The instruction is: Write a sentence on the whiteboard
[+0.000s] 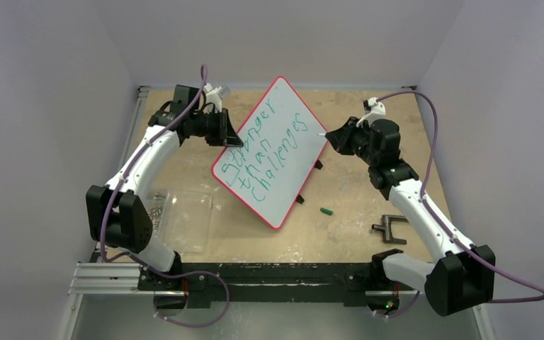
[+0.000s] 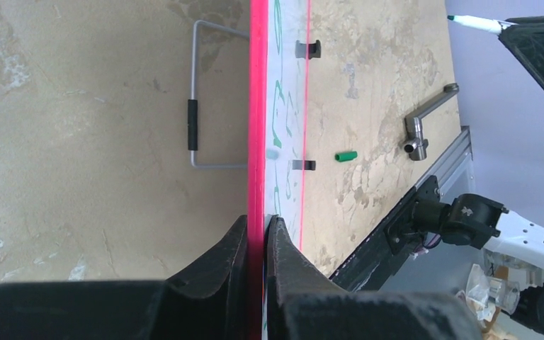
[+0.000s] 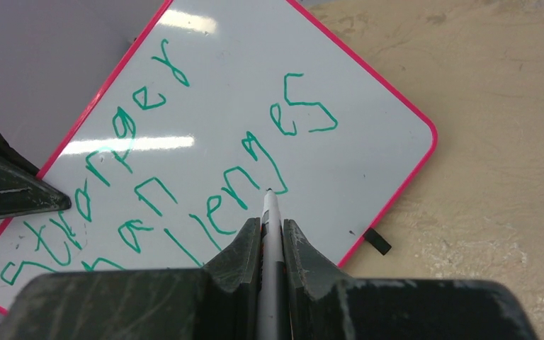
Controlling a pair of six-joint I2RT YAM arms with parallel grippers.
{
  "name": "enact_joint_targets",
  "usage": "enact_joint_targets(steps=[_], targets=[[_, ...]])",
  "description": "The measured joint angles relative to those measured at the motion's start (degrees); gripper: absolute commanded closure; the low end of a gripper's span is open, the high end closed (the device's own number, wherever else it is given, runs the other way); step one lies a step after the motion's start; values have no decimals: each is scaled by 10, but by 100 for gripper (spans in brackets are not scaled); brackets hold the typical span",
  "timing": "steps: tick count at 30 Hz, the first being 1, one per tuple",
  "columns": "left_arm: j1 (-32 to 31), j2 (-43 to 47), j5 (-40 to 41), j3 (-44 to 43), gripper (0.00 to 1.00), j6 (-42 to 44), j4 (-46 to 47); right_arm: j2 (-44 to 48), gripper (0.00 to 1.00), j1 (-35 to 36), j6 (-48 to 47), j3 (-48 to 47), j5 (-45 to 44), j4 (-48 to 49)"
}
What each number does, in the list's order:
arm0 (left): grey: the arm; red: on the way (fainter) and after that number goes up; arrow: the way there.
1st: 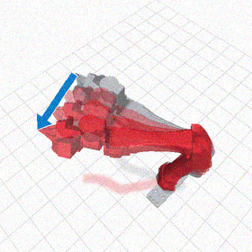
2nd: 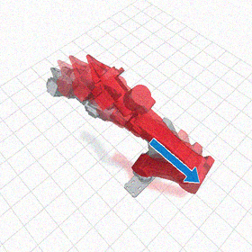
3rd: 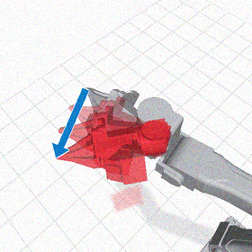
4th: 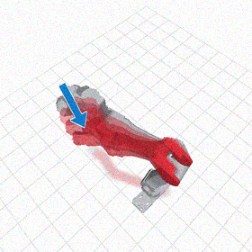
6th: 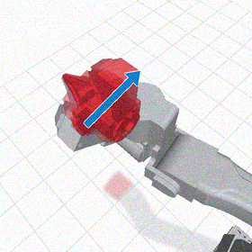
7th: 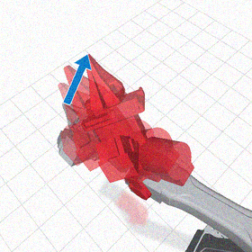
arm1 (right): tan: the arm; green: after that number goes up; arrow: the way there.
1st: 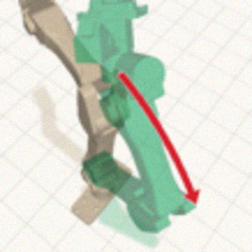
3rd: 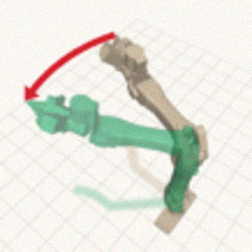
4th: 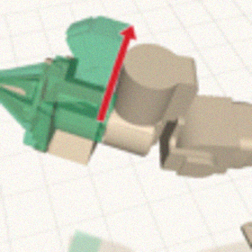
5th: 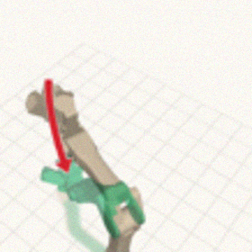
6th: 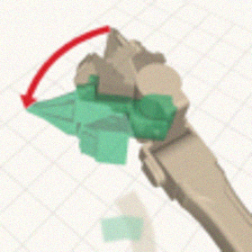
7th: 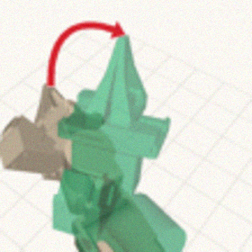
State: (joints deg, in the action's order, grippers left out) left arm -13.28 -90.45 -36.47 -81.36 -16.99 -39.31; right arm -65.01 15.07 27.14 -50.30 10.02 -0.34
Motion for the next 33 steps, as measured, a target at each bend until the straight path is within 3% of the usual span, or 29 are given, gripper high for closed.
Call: enact_joint_targets(steps=[10,20,33], targets=[[1,31,37,70,84,-4,25,2,100,0,4,3,1,0],[-2,31,77,85,67,17,24,2,100,0,6,6,2,0],[-8,36,104,90,57,30,23,-3,100,2,7,9,2,1]])
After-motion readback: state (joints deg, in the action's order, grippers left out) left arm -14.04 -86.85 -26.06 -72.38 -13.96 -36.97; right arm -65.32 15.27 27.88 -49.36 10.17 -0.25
